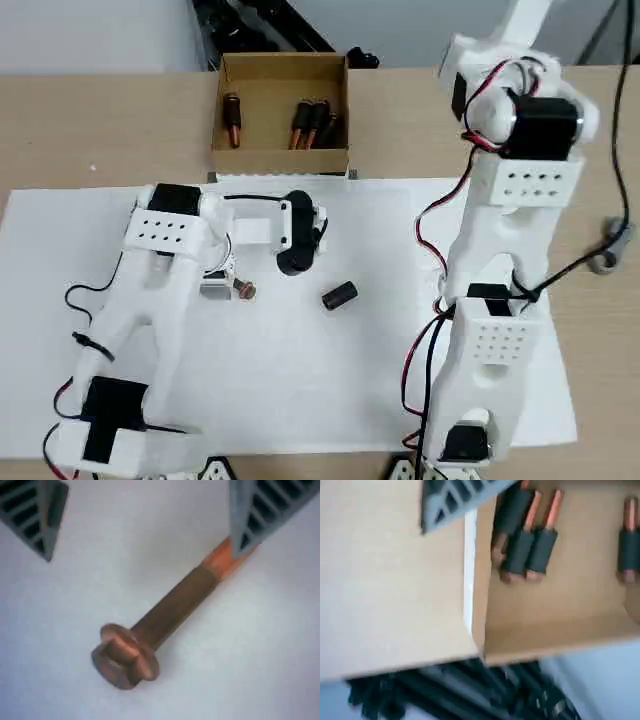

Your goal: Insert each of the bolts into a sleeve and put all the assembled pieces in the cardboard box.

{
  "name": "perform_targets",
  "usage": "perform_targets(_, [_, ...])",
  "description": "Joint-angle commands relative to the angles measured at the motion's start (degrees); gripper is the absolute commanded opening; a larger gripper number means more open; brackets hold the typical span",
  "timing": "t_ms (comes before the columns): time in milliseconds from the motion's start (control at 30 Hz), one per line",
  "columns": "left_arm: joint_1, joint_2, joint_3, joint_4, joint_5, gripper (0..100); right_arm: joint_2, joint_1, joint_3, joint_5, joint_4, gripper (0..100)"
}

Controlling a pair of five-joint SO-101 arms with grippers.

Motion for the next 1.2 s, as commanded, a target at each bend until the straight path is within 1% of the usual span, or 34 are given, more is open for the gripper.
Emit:
perform_targets(0, [0.88, -0.18, -2.07, -0.70, -0.88, 21, -3.21, 0.31, 1.49, -0.70, 0.13, 13.6])
perform_targets(100, [0.97, 0.70, -1.45, -0.53, -0.88, 21, -3.21, 0.31, 3.08, -0.79, 0.13, 13.6])
perform_targets(233, [1.05, 5.71, -1.36, -1.23, -0.79, 21, -3.21, 0.22, 4.40, -1.58, 0.13, 13.6])
perform_targets(333, [1.14, 10.29, -1.36, -4.48, -0.35, 18, -3.21, 0.22, 4.75, -4.75, 0.13, 13.6])
perform_targets(400, [1.14, 12.48, -1.54, -5.98, 0.97, 16, -3.21, 0.22, 4.84, -5.54, 0.13, 13.6])
perform_targets(500, [1.23, 14.68, -3.03, -7.21, 3.43, 15, -3.21, 0.22, 4.84, -5.54, 0.13, 13.6])
perform_targets(800, [1.14, 18.46, -4.26, -7.21, 3.52, 14, -3.30, 0.22, 4.84, -5.54, 0.13, 13.6])
perform_targets(867, [0.88, 19.16, -4.35, -7.30, 3.52, 12, -3.30, 0.22, 4.84, -5.54, 0.13, 13.6])
perform_targets(1000, [0.88, 19.43, -4.35, -7.30, 3.43, 0, -3.30, 0.22, 4.84, -5.54, 0.22, 13.6])
perform_targets(1167, [0.88, 17.49, -4.35, -6.77, 3.52, 0, -3.30, 0.22, 4.84, -5.54, 0.22, 13.6])
